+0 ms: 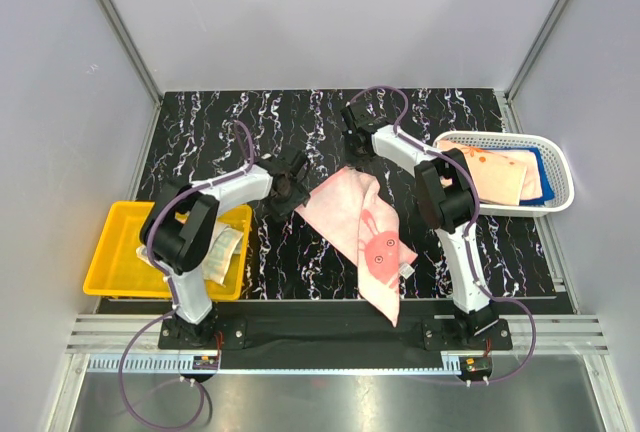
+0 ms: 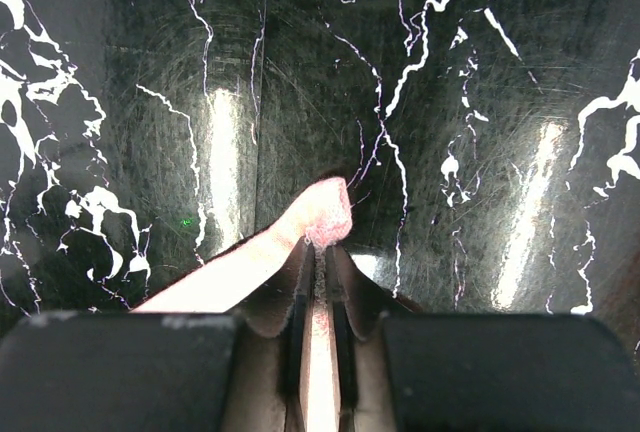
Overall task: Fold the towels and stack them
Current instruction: Flatten out the crumpled towel
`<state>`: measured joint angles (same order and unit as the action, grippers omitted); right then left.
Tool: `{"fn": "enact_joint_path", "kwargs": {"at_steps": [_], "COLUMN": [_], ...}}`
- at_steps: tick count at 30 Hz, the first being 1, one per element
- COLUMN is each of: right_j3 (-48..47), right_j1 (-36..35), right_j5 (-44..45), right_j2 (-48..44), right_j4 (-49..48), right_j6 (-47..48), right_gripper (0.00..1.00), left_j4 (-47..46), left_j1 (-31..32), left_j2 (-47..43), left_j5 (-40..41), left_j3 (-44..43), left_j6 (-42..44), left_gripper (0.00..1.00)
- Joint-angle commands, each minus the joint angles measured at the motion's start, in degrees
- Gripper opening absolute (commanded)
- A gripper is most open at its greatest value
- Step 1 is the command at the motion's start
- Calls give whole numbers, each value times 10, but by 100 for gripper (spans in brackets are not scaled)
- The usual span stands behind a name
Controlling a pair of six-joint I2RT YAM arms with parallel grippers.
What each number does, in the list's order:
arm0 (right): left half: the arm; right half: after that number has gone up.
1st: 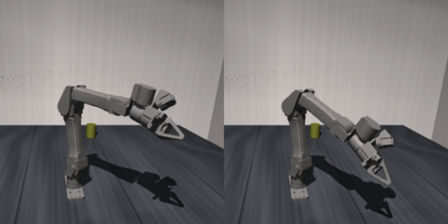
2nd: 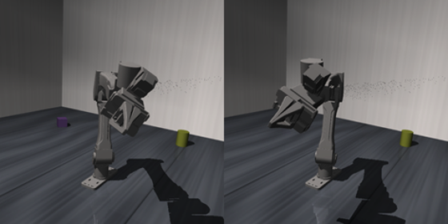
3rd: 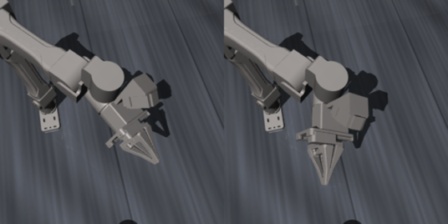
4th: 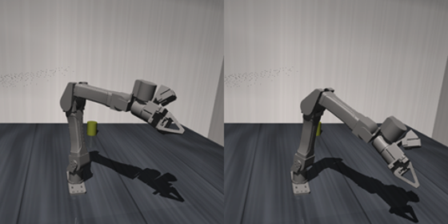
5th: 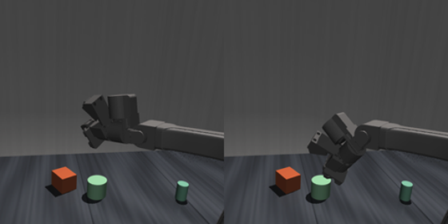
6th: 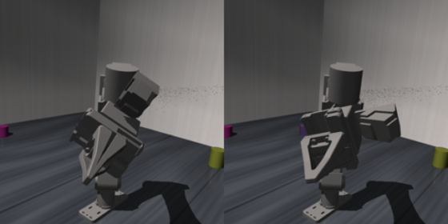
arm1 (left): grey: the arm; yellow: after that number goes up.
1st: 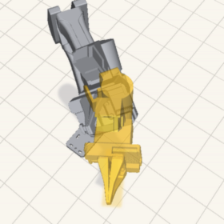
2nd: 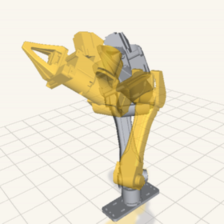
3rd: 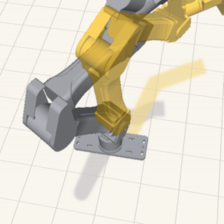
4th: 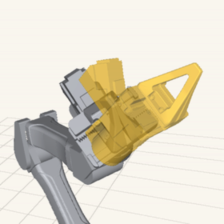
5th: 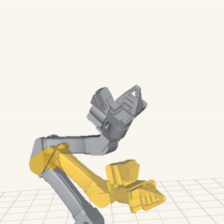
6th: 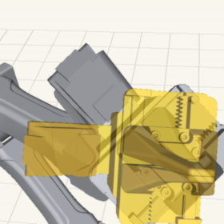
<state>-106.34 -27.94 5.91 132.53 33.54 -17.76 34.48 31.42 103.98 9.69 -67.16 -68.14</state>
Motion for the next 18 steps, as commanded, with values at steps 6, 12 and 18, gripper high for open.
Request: {"fn": "enact_joint_path", "kwargs": {"at_steps": [6,12,18], "right_j3": [17,25,20], "right_j1": [0,7,16], "right_j5": [-18,-26,-49], "right_j2": [-31,-46,-42], "right_j4": [-15,-28,-40], "right_j6": [-3,4,23], "right_gripper": [17,25,44], "left_j4": [-42,-14,23], "left_j1": [4,3,2], "left_j2": [45,65,72], "left_j5": [-20,1,41], "left_j3": [-20,-39,-71], "left_j6": [-41,-39,17], "left_gripper": [49,13,0]}}
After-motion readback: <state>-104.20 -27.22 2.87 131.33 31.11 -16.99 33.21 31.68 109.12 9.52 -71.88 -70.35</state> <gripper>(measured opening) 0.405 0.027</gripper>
